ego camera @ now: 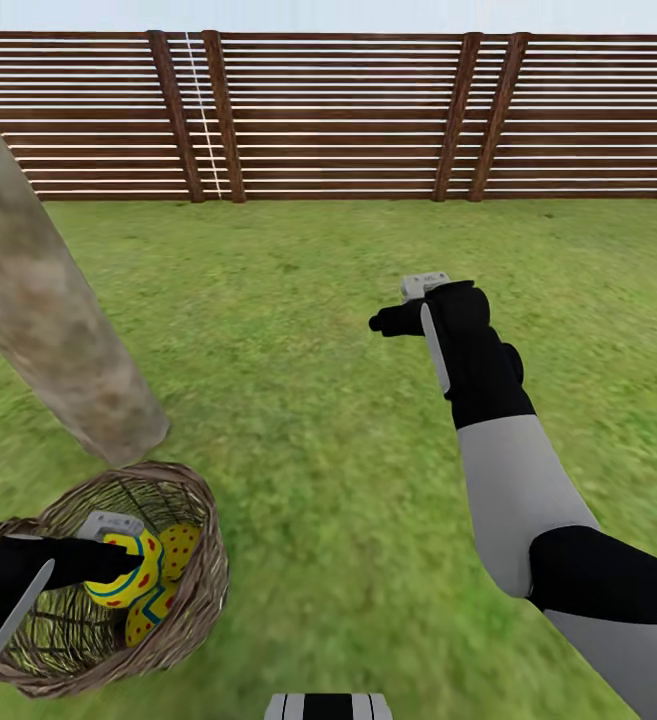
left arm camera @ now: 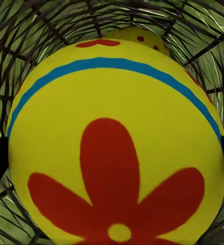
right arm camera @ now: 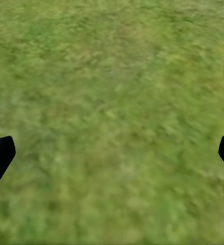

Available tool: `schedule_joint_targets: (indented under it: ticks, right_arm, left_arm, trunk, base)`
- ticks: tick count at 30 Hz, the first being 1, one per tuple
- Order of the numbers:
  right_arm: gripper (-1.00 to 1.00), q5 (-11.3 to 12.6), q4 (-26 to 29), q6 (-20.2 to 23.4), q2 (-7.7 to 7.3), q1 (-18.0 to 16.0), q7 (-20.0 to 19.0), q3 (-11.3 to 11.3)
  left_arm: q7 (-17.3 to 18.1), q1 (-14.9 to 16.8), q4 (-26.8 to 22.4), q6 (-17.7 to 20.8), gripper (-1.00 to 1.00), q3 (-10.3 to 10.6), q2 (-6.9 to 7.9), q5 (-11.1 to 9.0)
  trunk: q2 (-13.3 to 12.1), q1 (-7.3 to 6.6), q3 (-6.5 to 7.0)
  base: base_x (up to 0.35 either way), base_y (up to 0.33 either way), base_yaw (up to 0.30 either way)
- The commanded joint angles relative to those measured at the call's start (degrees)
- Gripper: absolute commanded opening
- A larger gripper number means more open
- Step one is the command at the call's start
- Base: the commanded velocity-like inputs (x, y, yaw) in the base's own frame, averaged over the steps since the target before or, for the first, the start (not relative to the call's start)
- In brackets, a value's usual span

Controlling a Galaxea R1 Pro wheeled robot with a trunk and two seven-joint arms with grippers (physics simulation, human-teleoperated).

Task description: Take the three Easter eggs out of the wicker basket on the lawn in the garden, then place them on the lawn next to a single tree (choose any tree) so that all three eggs are next to the same tree and none are left in the basket.

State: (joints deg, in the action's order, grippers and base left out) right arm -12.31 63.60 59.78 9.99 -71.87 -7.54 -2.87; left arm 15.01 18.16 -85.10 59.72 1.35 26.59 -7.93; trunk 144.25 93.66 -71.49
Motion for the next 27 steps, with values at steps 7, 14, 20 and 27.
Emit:
schedule_joint_targets:
  ticks: [7, 14, 20, 27]
  right_arm:
    - [1.00, -0.57, 0.05, 0.22, 0.01, 0.42, -0.46, -0.15]
    - [1.00, -0.52, 0.03, 0.22, 0.01, 0.50, -0.45, -0.12]
    - [1.00, -0.52, 0.03, 0.22, 0.01, 0.50, -0.46, -0.15]
    - [1.00, -0.52, -0.38, 0.22, 0.01, 0.56, -0.46, -0.11]
  left_arm:
    - [-0.16, 0.01, 0.02, 0.28, -1.00, 0.05, 0.05, -0.41]
    - [-0.16, -0.07, 0.08, 0.28, -1.00, 0.05, 0.05, -0.37]
    - [-0.16, -0.87, 1.41, 0.28, -1.00, 0.07, 0.03, -0.33]
    - [-0.16, -1.95, 3.88, 0.28, -1.00, 1.32, -0.03, -0.26]
  trunk:
    - [-0.08, -0.19, 1.51]
    - [-0.17, -0.37, 3.06]
    - [-0.25, -0.52, 4.39]
    - [-0.35, -0.70, 5.94]
  base:
    - [0.000, 0.000, 0.000]
    - [0.000, 0.000, 0.000]
    - [0.000, 0.000, 0.000]
    - [0.000, 0.000, 0.000]
